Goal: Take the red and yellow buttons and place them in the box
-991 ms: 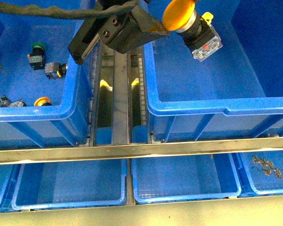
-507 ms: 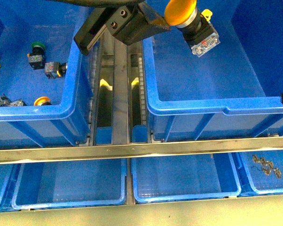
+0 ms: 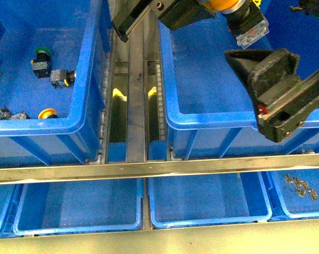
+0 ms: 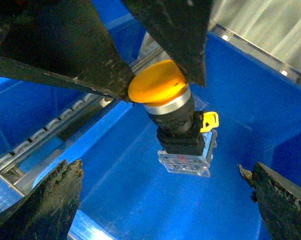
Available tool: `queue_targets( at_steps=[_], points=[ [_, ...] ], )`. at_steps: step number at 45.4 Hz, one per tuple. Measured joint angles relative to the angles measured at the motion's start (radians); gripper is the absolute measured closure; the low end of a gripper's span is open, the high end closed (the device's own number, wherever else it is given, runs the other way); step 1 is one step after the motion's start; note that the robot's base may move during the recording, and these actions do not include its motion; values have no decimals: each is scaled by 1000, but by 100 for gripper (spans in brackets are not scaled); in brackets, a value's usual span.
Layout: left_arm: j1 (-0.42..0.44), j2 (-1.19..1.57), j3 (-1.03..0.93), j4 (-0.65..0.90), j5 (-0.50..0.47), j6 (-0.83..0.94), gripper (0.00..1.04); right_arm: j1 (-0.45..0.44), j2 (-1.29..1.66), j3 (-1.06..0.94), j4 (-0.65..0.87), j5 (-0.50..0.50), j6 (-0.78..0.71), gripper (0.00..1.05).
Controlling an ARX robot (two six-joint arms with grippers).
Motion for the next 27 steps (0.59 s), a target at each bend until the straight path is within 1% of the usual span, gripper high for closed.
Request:
queue_targets(
  at_steps=[13,20,27],
  points=[
    [-11,2,8,-9,-5,-2,69,5,151,64,95,20,-72,6],
    [-12,3,11,-9,-39,-28,69,-4,211,117,113,20,-93,6],
    [-7,11,16,-9,-53,-45,69,-9,256,146,133,22,-102,6]
  ],
)
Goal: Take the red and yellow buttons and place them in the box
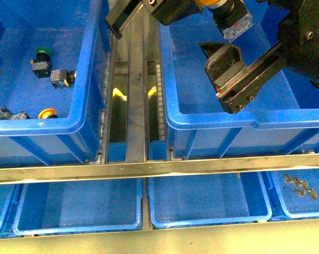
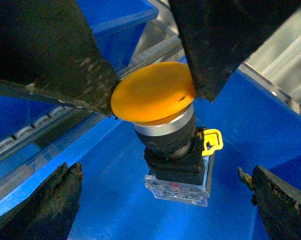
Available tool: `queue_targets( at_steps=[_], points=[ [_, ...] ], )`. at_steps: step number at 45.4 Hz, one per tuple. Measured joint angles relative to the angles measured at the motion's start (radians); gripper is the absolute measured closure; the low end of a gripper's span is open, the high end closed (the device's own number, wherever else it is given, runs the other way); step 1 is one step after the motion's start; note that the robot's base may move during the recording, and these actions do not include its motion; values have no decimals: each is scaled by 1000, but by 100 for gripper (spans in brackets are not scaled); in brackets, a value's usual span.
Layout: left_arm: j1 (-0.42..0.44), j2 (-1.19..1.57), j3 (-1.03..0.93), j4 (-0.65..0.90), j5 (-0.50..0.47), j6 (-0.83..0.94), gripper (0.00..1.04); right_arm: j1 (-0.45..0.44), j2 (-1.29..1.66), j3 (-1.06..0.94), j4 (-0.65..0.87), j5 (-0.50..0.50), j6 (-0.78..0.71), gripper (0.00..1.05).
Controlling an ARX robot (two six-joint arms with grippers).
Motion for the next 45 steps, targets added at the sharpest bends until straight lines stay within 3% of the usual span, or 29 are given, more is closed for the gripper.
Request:
queue_targets(
  at_steps=[45],
  points=[
    [6,-22,18,-17,51,-24,69,-9,105,-93,241,103,-5,6]
  ],
)
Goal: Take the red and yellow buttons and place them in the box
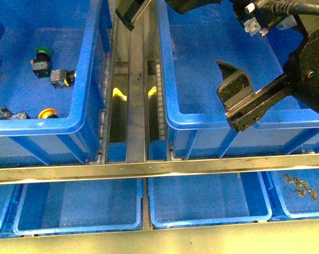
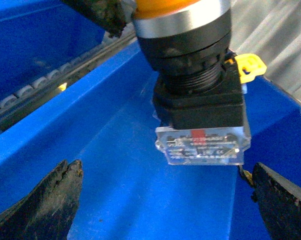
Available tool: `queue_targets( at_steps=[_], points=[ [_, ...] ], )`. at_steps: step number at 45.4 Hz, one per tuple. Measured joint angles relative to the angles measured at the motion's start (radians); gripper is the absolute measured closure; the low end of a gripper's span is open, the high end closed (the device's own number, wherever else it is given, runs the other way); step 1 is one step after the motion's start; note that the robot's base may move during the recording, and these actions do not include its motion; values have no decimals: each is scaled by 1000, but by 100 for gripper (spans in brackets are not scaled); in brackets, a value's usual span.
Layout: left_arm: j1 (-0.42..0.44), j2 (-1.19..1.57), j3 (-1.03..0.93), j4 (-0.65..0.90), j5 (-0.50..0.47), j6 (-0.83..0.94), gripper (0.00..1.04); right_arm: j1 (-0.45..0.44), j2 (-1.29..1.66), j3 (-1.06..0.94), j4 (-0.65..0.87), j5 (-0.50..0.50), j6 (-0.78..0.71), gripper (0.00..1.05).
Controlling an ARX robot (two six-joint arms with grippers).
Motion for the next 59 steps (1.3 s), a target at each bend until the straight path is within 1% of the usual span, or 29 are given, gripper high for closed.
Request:
queue_targets(
  at_steps=[12,21,36,47,53,54,58,59],
  points=[
    [5,-6,0,-2,-1,-6,69,-31,23,32,16,23,-3,6],
    [7,-6,0,-3,-2,-10,69,-40,-19,35,8,25,-15,6],
    [8,-6,-1,-3,-10,-14,69,10,-31,42,15,27,-15,6],
    [-4,-6,-1,0,-21,-35,69,9,-7,76,23,27,-10,6],
    [-4,-6,-1,0,-23,-37,69,0,-7,81,24,30,-7,26],
    [-4,-6,-1,0,-23,-37,69,-2,-7,81,24,30,-7,28],
    [-4,-6,-1,0,-23,-38,69,-6,-7,83,26,30,-6,42],
    [-4,-6,-1,0,-23,-40,69,-7,-7,83,26,27,-4,47]
  ],
)
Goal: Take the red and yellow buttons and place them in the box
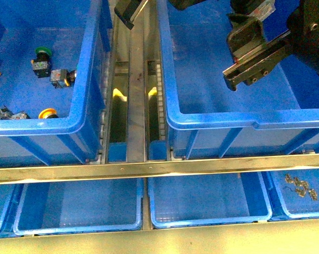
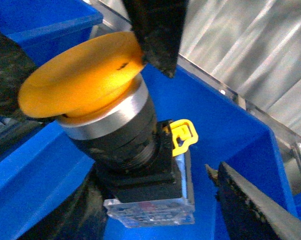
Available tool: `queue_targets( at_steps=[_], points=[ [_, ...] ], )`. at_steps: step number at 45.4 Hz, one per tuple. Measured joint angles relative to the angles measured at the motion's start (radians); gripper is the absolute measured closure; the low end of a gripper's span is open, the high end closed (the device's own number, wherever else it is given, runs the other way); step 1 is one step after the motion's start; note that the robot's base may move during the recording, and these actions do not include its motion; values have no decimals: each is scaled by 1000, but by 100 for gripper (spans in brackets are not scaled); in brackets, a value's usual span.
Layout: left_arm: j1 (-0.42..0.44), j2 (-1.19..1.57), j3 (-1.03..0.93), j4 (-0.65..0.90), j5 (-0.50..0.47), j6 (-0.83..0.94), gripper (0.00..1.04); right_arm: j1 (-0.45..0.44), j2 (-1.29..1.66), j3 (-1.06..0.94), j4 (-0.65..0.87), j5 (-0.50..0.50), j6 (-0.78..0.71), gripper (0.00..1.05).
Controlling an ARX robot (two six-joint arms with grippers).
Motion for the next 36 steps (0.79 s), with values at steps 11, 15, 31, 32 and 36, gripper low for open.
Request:
queue_targets(
  at_steps=[11,15,31,32,36],
  points=[
    [-4,0,0,5,-18,13,52,-3,0,-1,2,-6,5,71],
    [-5,0,-2,14,-27,33,42,-5,0,-2,2,-2,8,71],
    [19,-54,-28,71,-152,144,8,-14,0,-39,5,2,22,71],
    [21,-58,-31,71,-156,148,8,-14,0,-42,5,2,23,71],
    [37,-108,-74,60,-163,159,8,-14,-1,-56,6,2,24,71]
  ],
)
